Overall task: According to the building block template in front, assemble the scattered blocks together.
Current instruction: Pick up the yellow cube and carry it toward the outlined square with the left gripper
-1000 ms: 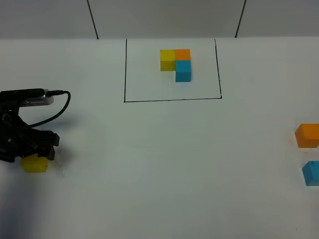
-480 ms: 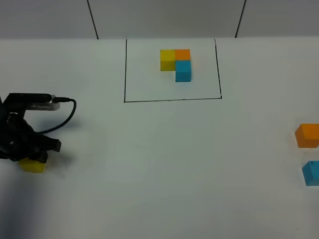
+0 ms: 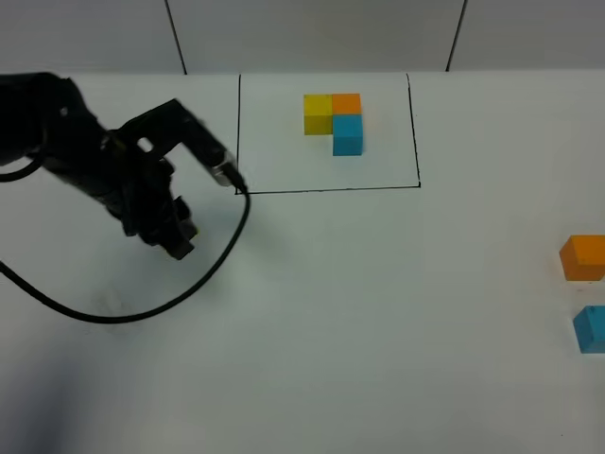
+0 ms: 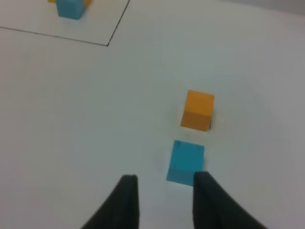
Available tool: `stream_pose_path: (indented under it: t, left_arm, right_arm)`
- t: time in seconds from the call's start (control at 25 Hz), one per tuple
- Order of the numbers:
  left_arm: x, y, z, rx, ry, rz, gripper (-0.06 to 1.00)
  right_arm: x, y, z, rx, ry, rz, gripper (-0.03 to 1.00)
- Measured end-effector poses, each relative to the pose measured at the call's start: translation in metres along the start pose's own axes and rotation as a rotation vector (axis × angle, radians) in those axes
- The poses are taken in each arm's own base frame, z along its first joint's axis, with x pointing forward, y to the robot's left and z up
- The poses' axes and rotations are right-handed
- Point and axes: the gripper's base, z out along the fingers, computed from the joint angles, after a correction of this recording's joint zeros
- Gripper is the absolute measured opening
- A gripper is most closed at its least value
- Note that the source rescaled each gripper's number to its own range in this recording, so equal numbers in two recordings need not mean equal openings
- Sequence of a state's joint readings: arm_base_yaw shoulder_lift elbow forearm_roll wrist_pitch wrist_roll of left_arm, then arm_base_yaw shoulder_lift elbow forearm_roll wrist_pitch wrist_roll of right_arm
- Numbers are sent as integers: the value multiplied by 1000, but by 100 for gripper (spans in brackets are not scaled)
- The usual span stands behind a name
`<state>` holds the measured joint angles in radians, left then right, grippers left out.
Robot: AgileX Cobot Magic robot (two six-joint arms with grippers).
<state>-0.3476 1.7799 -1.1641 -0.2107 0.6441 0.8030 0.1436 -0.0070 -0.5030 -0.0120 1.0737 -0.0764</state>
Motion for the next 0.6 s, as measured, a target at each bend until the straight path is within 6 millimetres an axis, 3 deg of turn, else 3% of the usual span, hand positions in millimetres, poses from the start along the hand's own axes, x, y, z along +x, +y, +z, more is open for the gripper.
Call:
stream_pose_path:
  t: [0.16,0.32,0.44,0.6]
  left_arm:
    - [-51,-17,0,37,30,229,2]
    - [-84,-32,15,44,89,374,2]
    - [-100,-41,31,47,108,444,2]
    - [-105,-51,56,70,124,509,2]
  right_arm:
    - [0,0,0,0,0,0,0]
    - [0,0,0,0,0,0,0]
    - [0,0,0,0,0,0,0]
    - [0,0,0,0,0,0,0]
